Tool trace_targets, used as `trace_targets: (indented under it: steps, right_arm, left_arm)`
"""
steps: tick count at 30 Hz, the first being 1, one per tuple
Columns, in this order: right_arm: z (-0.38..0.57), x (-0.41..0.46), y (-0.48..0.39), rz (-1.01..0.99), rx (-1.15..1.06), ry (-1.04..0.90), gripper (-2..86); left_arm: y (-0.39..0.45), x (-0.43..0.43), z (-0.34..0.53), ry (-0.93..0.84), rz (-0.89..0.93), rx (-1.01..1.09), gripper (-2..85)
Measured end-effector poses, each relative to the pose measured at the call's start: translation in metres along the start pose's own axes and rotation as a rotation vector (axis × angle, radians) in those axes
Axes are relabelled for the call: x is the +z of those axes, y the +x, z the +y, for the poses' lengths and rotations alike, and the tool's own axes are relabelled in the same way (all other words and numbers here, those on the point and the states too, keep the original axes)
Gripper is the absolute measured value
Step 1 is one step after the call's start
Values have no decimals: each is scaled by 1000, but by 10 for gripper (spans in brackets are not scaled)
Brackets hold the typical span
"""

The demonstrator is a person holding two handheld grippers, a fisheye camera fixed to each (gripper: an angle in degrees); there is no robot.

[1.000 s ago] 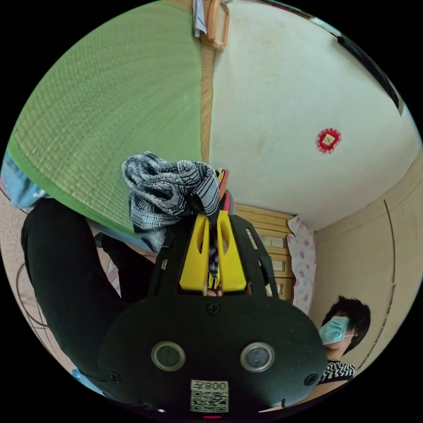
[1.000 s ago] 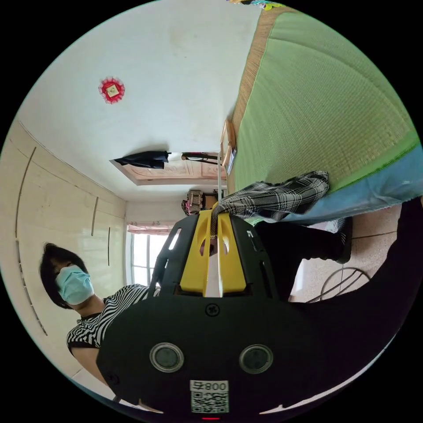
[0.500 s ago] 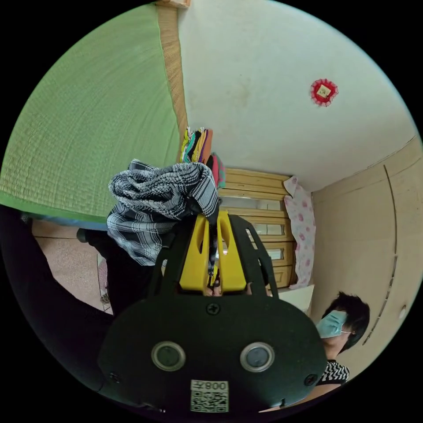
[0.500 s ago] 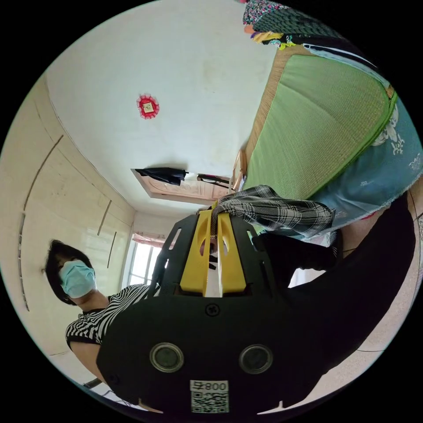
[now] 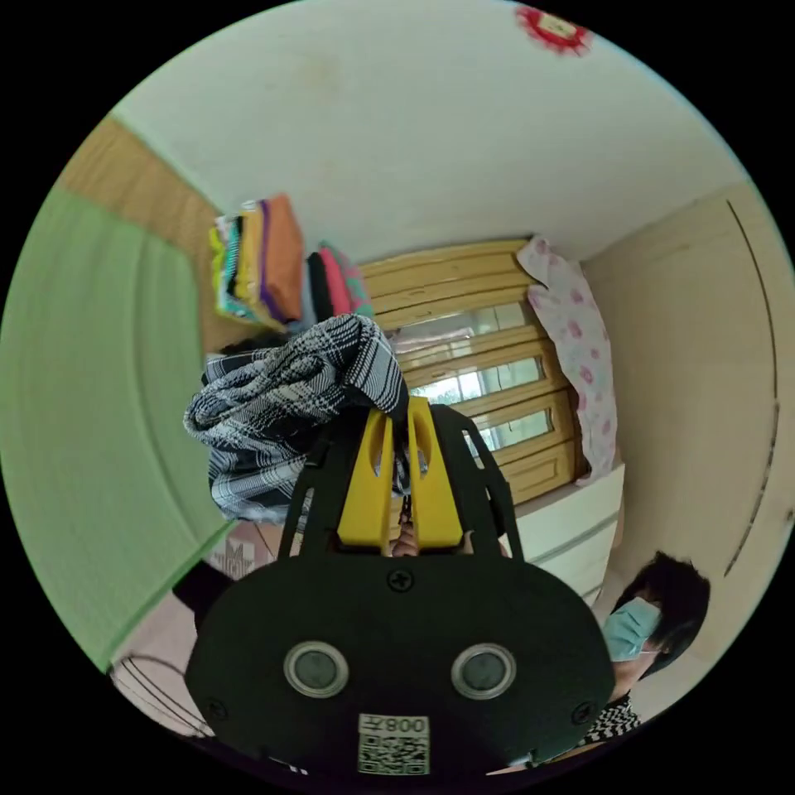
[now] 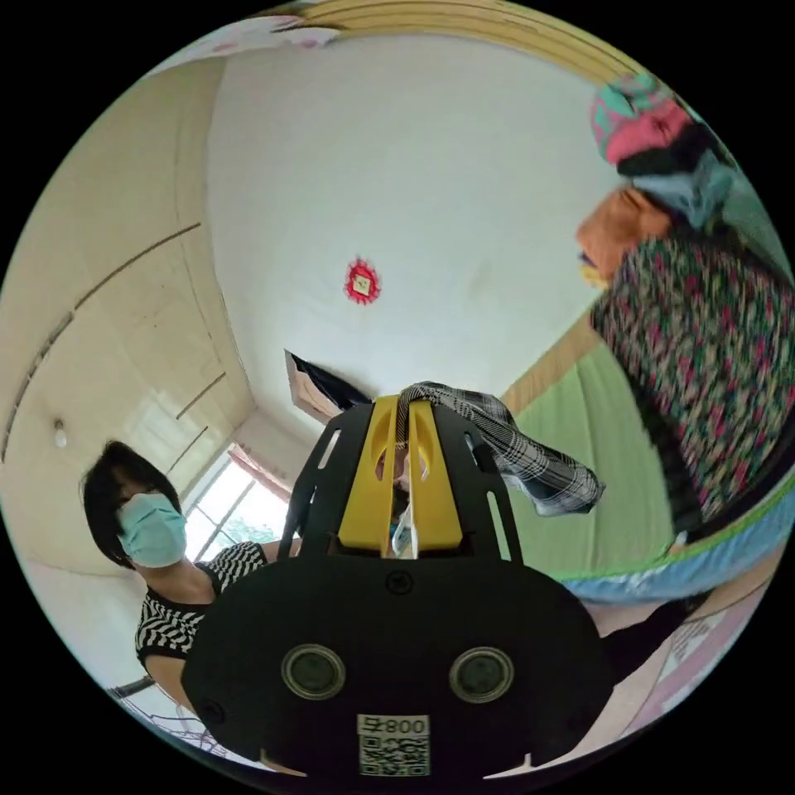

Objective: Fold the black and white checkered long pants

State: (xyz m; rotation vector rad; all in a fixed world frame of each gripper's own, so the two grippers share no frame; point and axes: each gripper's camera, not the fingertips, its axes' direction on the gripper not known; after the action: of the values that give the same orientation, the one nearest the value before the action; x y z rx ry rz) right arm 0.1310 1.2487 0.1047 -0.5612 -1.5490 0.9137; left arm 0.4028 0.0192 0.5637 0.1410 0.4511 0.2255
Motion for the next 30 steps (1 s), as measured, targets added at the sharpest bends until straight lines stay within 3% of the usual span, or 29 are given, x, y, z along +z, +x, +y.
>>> trace_targets:
  steps: [7,12,14,16,19,30]
  right_arm:
    - [-87,-135,-66,202,-225,179,17]
    - [-44,-171,24,323,-105,200,18]
    - [-6,-166,112,311,63,153,18]
    - [26,-160,169,297,177,148,19]
    - [62,-150,219,224,239,154,19]
    - [101,-145,239,254,241,167,20]
  left_arm:
    - [131,201,-93,-152,122,281,39]
    - [114,306,-112,-294,73,209,40]
    - [84,340,-113,-359,-69,125,40]
    - [63,358,-112,-403,-157,35,40]
    - [64,376,-112,-386,-41,18,39]
    - [165,443,-126,-529,-162,241,44]
